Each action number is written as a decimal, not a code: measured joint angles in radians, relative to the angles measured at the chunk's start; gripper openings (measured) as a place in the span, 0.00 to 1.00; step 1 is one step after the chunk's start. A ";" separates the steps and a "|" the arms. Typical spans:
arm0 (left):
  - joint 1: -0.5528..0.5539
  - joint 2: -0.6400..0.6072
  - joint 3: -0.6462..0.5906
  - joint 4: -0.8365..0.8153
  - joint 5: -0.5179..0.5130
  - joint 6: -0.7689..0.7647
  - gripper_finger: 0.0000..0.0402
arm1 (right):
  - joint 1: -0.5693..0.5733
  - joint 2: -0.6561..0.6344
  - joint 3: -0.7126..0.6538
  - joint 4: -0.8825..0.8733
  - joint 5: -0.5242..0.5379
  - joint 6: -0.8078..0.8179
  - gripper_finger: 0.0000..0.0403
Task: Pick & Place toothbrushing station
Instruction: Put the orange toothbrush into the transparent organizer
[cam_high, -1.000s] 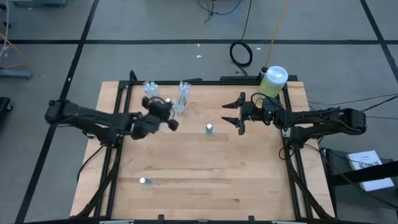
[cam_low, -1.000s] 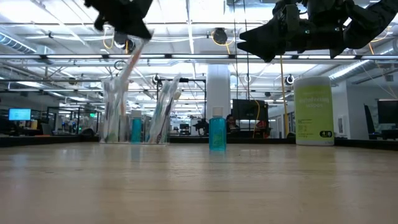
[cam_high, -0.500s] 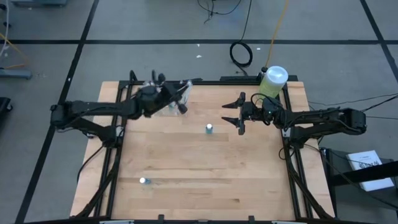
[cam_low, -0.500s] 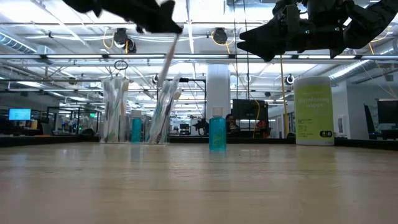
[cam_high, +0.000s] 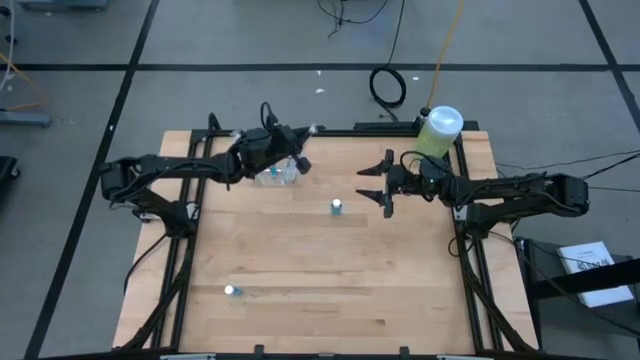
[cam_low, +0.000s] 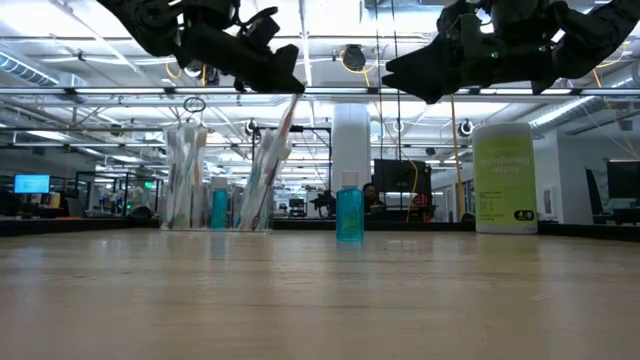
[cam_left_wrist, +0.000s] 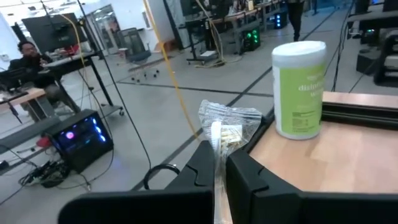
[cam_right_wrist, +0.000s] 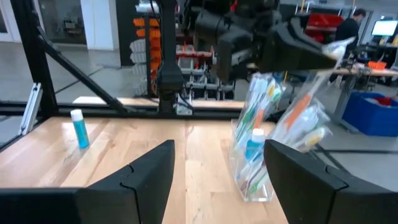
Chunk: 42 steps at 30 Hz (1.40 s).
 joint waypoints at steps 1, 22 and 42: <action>-0.003 0.000 0.000 0.000 0.001 0.002 0.01 | 0.000 0.000 0.000 -0.010 0.000 0.000 0.60; -0.014 -0.010 -0.286 0.286 -0.043 -0.143 0.01 | 0.020 0.000 0.000 -0.002 -0.004 -0.008 0.60; -0.014 0.001 -0.326 0.189 -0.052 -0.233 0.01 | 0.020 0.000 0.000 0.007 -0.001 -0.006 0.60</action>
